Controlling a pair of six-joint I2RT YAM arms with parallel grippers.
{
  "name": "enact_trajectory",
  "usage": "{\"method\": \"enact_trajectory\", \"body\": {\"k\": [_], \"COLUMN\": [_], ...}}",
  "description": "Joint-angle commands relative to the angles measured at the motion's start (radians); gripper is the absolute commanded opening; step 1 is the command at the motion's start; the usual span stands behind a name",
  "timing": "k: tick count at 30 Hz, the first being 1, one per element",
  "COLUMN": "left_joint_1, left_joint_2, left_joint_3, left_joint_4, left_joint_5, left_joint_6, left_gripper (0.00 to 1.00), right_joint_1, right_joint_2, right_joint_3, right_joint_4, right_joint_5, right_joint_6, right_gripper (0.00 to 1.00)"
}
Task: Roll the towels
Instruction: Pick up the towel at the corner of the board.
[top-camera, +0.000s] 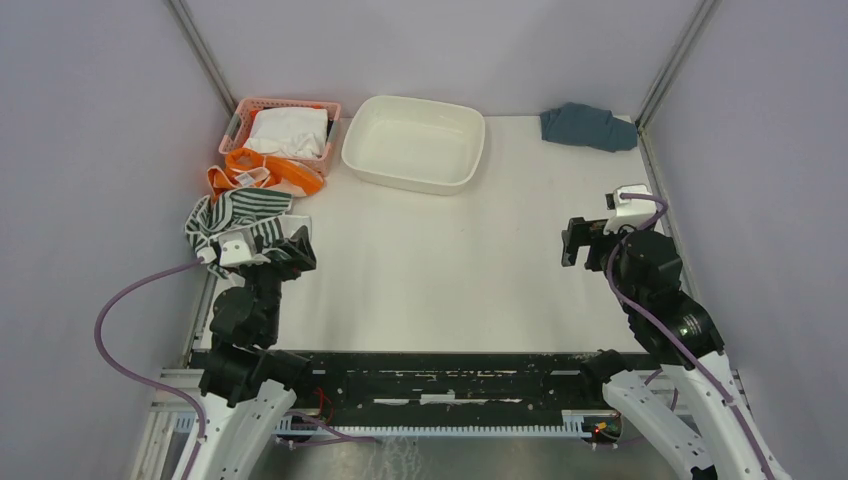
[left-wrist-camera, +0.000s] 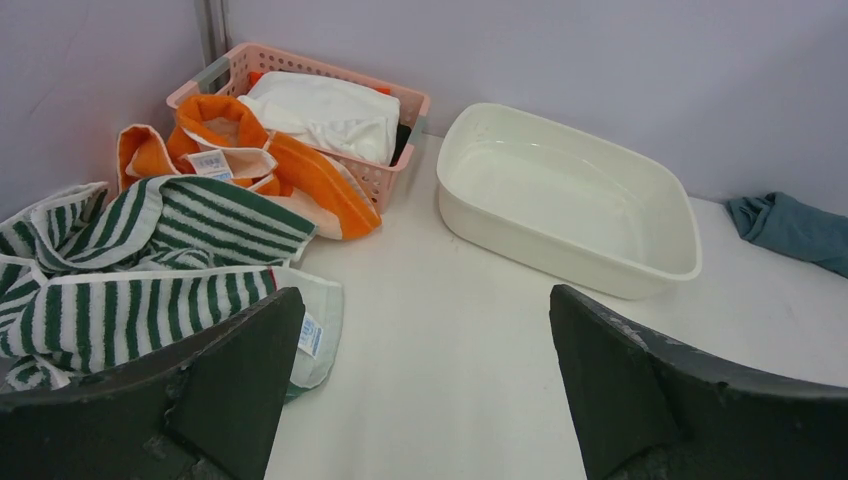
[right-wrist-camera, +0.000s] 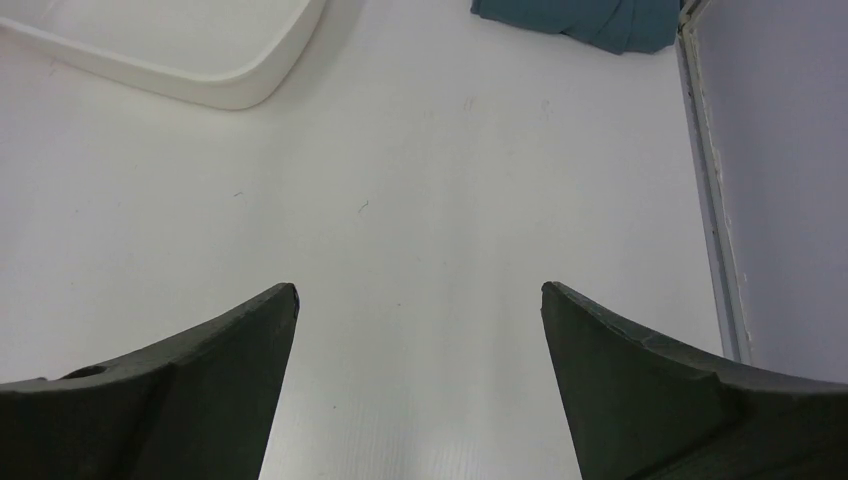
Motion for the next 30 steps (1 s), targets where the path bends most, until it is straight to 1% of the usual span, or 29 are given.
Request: {"method": "enact_trajectory", "body": {"k": [1, 13, 17, 19, 20, 21, 25, 27, 28, 30], "left_joint_1": [-0.004, -0.004, -0.004, -0.005, -0.005, -0.005, 0.009, 0.05, 0.085, 0.183], "left_joint_2": [0.008, 0.038, 0.086, 0.142, 0.176, 0.223, 0.463, 0.545, 0.575, 0.62], "left_joint_3": [0.002, 0.008, 0.025, 0.047, 0.061, 0.076, 0.158, 0.182, 0.188, 0.178], "left_joint_4": [0.056, 0.048, 0.028, 0.005, -0.016, -0.047, -0.198, -0.232, -0.232, -0.202], "left_joint_5": [-0.012, -0.007, -0.015, -0.012, -0.032, -0.062, -0.141, -0.141, -0.12, -0.029], "left_joint_6": [0.038, 0.029, -0.03, -0.076, -0.123, -0.201, -0.371, -0.411, -0.422, -0.433], "left_gripper": [0.99, 0.99, 0.99, 0.99, 0.99, 0.99, 0.99, 0.99, 0.99, 0.99], "right_joint_1": [0.007, 0.008, 0.007, 0.008, 0.008, 0.008, 0.008, 0.008, 0.008, 0.008], "right_joint_2": [-0.023, -0.023, -0.023, -0.02, -0.02, -0.019, -0.014, -0.013, -0.013, -0.012], "right_joint_3": [0.029, 0.019, 0.011, 0.009, 0.008, 0.006, -0.011, -0.021, -0.026, -0.032], "right_joint_4": [0.079, 0.082, 0.078, 0.076, 0.075, 0.075, 0.075, 0.075, 0.076, 0.074], "right_joint_5": [-0.004, -0.028, -0.036, -0.049, -0.054, -0.061, -0.093, -0.113, -0.122, -0.136], "right_joint_6": [0.007, 0.01, 0.009, 0.006, 0.005, 0.006, 0.004, 0.004, -0.002, -0.01], "right_gripper": [1.0, 1.0, 1.0, 1.0, 1.0, 1.0, 1.0, 1.0, 1.0, 1.0]}}
